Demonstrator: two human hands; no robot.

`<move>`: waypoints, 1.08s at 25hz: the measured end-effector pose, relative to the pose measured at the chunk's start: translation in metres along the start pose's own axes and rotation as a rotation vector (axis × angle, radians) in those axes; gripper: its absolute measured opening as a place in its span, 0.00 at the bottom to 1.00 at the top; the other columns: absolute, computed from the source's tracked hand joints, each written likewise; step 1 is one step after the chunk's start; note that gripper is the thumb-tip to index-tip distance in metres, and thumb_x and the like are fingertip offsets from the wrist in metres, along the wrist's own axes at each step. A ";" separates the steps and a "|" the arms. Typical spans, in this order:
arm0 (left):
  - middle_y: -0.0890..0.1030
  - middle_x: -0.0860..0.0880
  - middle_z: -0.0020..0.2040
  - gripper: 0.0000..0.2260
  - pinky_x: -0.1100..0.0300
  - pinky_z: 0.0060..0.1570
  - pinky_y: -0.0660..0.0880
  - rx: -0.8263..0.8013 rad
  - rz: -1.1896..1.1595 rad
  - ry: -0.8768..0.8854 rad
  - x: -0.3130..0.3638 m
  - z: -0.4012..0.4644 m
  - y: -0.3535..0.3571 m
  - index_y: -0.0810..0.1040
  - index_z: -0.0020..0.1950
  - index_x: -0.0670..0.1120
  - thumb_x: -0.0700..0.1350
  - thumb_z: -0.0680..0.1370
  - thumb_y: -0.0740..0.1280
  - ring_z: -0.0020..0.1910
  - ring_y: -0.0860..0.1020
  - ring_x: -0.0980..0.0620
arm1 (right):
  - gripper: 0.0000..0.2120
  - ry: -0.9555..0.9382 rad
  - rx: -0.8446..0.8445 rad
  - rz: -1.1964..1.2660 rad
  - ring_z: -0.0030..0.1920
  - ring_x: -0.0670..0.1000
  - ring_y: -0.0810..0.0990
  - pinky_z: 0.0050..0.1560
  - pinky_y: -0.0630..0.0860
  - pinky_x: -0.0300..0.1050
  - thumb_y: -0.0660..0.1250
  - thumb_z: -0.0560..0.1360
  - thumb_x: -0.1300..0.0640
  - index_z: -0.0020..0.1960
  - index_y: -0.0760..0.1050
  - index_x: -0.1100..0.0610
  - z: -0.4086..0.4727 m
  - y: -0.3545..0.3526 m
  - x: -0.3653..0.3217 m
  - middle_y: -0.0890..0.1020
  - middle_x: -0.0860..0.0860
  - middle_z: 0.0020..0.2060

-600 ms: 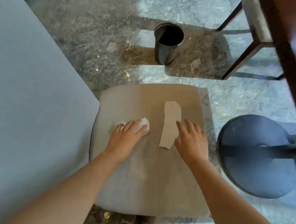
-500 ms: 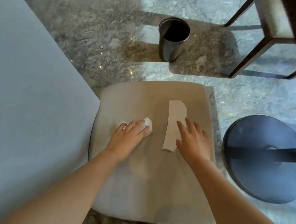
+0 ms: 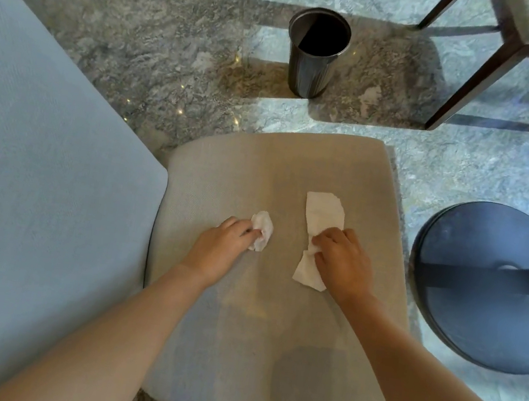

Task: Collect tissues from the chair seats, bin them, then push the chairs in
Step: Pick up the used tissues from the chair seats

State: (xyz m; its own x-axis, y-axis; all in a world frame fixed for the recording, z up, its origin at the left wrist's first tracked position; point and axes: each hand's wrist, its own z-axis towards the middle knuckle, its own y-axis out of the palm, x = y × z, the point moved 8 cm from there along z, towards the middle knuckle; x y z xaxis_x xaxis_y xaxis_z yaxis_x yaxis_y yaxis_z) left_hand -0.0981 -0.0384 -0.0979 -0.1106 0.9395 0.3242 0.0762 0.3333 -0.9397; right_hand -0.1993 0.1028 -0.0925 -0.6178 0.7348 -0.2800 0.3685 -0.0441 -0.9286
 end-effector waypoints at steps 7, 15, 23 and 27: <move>0.81 0.50 0.39 0.13 0.64 0.24 0.69 0.191 -0.104 -0.076 0.057 -0.012 -0.076 0.82 0.46 0.47 0.37 0.64 0.75 0.36 0.80 0.49 | 0.11 0.122 0.130 0.211 0.53 0.58 0.75 0.40 0.76 0.51 0.64 0.73 0.65 0.52 0.80 0.58 -0.046 -0.072 -0.006 0.82 0.54 0.52; 0.80 0.50 0.41 0.13 0.64 0.28 0.69 0.200 -0.245 0.023 0.201 -0.074 -0.208 0.81 0.50 0.47 0.35 0.68 0.72 0.40 0.77 0.50 | 0.11 0.318 0.375 0.205 0.50 0.58 0.78 0.38 0.79 0.54 0.65 0.73 0.67 0.51 0.81 0.58 -0.211 -0.235 -0.024 0.84 0.55 0.50; 0.81 0.47 0.50 0.12 0.56 0.38 0.73 0.051 -0.370 0.386 0.344 -0.158 -0.247 0.80 0.57 0.48 0.41 0.74 0.68 0.45 0.79 0.45 | 0.08 0.826 0.710 0.301 0.45 0.60 0.79 0.37 0.73 0.49 0.65 0.73 0.65 0.50 0.80 0.59 -0.435 -0.280 -0.038 0.84 0.59 0.46; 0.81 0.47 0.53 0.11 0.55 0.43 0.74 -0.021 -0.407 0.594 0.424 -0.208 -0.241 0.79 0.57 0.47 0.44 0.75 0.67 0.50 0.78 0.46 | 0.07 1.037 0.837 0.301 0.46 0.59 0.80 0.40 0.73 0.47 0.66 0.73 0.63 0.50 0.79 0.58 -0.553 -0.276 -0.036 0.84 0.57 0.46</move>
State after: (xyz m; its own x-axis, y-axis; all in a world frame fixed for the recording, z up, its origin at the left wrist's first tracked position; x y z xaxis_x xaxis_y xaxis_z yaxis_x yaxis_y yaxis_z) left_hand 0.0424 0.2964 0.2882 0.4234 0.6227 0.6580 0.1634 0.6619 -0.7315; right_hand 0.1055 0.4634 0.3082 0.3471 0.7735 -0.5303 -0.3606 -0.4119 -0.8368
